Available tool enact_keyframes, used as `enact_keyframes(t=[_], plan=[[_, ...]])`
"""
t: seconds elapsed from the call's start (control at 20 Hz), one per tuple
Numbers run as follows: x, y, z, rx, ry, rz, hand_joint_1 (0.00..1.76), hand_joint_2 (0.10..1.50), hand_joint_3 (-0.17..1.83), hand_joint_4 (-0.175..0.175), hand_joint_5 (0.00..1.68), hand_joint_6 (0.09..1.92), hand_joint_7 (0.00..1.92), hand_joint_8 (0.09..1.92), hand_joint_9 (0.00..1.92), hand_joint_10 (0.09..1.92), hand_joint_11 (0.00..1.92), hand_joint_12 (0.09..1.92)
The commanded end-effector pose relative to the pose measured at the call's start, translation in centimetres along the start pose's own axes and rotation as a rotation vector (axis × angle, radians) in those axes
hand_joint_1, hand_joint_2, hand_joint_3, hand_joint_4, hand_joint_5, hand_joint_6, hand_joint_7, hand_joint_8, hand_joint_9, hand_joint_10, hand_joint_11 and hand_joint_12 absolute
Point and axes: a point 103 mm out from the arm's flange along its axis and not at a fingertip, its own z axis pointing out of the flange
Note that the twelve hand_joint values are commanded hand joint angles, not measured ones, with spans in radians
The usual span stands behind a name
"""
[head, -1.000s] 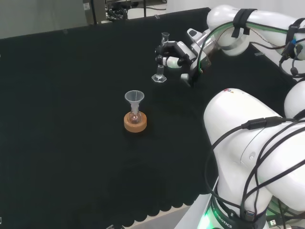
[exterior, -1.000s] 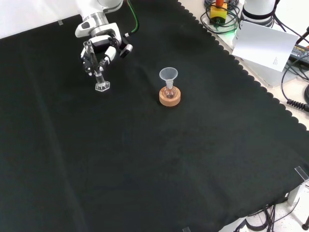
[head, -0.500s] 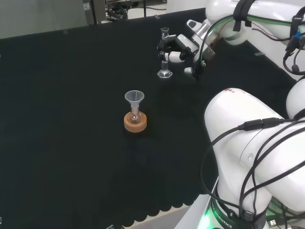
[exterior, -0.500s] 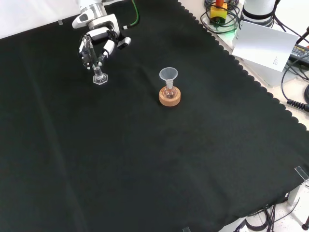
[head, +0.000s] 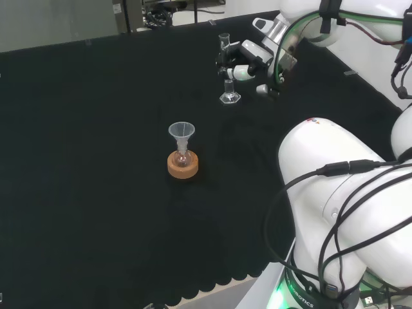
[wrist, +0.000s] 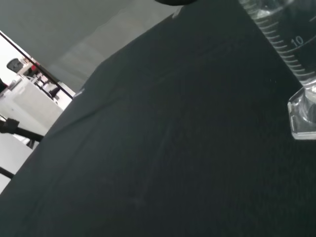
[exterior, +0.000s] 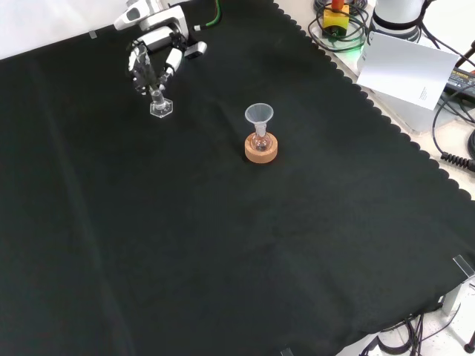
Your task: Pick up the graduated cylinder.
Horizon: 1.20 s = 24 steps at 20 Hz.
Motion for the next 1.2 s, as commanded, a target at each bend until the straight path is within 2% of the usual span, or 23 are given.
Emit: enact_keyframes(t=[0.05, 0.35, 0.85, 1.2], plan=[[1.7, -2.6, -1.5, 0.049, -0.051, 0.007, 1.26, 1.11, 0.0, -0.175, 0.99, 0.99, 1.01, 0.98, 1.35, 0.14, 1.18, 0.8], [3.4, -4.8, -2.0, 0.083, -0.084, 0.008, 1.26, 1.11, 0.0, -0.175, 0.99, 0.98, 1.01, 0.98, 1.35, 0.14, 1.19, 0.79], [6.3, -9.1, -3.0, 0.108, -0.127, -0.013, 1.26, 1.1, 0.0, -0.175, 1.0, 0.98, 1.02, 0.97, 1.36, 0.13, 1.19, 0.79], [8.2, -10.7, -3.4, 0.135, -0.157, -0.029, 1.26, 1.1, 0.0, -0.175, 1.0, 0.97, 1.02, 0.97, 1.36, 0.12, 1.19, 0.79]])
